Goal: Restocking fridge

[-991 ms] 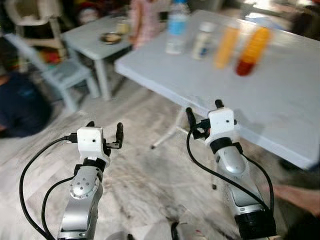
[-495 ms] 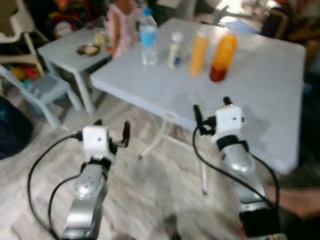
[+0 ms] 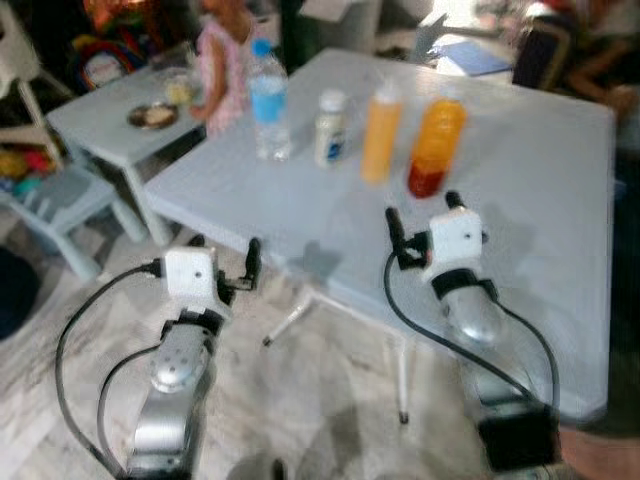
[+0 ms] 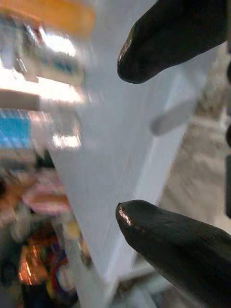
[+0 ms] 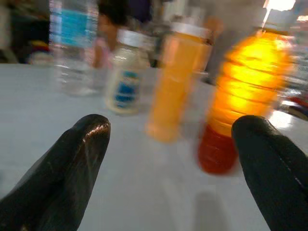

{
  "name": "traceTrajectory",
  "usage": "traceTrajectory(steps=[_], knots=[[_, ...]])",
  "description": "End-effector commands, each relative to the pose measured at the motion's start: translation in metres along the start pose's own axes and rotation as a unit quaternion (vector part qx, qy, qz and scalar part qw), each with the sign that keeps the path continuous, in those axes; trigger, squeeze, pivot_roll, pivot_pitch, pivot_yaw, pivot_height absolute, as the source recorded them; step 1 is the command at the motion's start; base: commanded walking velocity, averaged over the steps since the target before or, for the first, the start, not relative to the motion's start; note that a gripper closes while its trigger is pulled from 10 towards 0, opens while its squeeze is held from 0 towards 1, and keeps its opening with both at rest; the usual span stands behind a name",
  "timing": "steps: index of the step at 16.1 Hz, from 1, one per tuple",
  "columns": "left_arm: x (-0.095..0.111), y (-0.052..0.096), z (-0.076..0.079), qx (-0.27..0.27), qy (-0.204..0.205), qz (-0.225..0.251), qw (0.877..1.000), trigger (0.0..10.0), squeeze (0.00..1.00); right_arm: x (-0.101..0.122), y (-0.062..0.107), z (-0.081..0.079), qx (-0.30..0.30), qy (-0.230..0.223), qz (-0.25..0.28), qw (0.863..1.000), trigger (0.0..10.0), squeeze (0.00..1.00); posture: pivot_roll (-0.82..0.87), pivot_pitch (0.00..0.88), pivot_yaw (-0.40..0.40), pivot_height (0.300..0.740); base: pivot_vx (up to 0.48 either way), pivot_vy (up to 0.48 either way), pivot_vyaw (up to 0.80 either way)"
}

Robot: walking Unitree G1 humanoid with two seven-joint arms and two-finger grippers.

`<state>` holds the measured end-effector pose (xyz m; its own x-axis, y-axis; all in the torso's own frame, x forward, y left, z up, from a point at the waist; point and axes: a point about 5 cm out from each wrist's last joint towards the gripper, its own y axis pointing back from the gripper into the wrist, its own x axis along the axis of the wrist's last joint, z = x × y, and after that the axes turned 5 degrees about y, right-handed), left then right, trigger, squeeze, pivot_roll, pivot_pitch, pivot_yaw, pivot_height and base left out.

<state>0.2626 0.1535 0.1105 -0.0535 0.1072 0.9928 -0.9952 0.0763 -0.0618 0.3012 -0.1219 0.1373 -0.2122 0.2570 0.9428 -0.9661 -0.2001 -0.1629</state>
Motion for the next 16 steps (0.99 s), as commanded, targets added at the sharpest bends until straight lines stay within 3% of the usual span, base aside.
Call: traceTrajectory(steps=[1,3,10,16], knots=[[0.002,-0.001,0.003,-0.004,0.001,0.005,1.0,10.0,0.0,0.001,0.001,0.006,-0.006,0.009,0.003,1.0,10.0,0.0,-0.09,0.08,0.038,0.74,0.386,0.0,0.0],[0.002,-0.002,0.003,-0.001,0.0,0.004,1.0,10.0,0.0,0.001,0.001,0.006,-0.006,0.011,0.004,1.0,10.0,0.0,-0.09,0.08,0.039,0.74,0.339,0.0,0.0],[0.002,-0.002,0.001,0.006,-0.009,0.002,1.0,10.0,0.0,0.003,-0.003,0.008,-0.011,0.02,0.013,1.0,10.0,0.0,-0.08,0.081,0.042,0.74,0.0,0.0,0.0],[0.004,0.001,-0.003,0.012,-0.012,0.001,1.0,10.0,0.0,0.015,-0.024,0.034,-0.04,0.047,0.035,0.997,10.0,0.0,-0.06,0.087,0.047,0.74,0.0,0.0,0.0]])
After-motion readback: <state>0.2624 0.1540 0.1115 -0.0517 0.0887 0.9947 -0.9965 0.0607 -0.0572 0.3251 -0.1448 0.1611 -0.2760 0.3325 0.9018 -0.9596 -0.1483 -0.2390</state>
